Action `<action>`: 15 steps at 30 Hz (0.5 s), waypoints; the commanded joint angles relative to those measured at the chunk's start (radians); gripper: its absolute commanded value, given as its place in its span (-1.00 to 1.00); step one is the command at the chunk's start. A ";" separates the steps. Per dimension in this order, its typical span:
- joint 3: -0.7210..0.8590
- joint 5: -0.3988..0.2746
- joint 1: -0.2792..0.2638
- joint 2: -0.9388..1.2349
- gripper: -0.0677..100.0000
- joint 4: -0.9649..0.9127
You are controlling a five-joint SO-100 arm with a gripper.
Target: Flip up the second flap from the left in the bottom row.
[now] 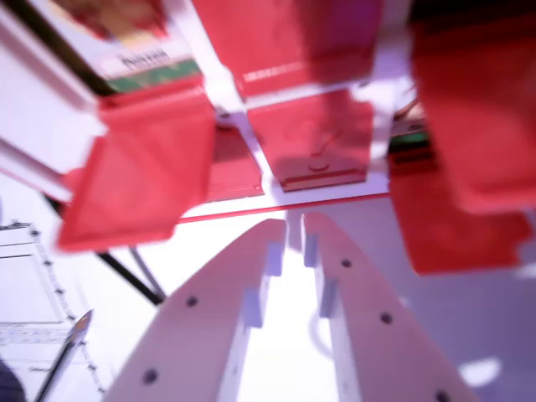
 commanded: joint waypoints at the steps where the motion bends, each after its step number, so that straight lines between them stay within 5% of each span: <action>1: 0.014 0.005 -0.012 0.232 -0.95 0.002; 15: 0.264 -0.049 0.020 0.503 -0.95 -0.006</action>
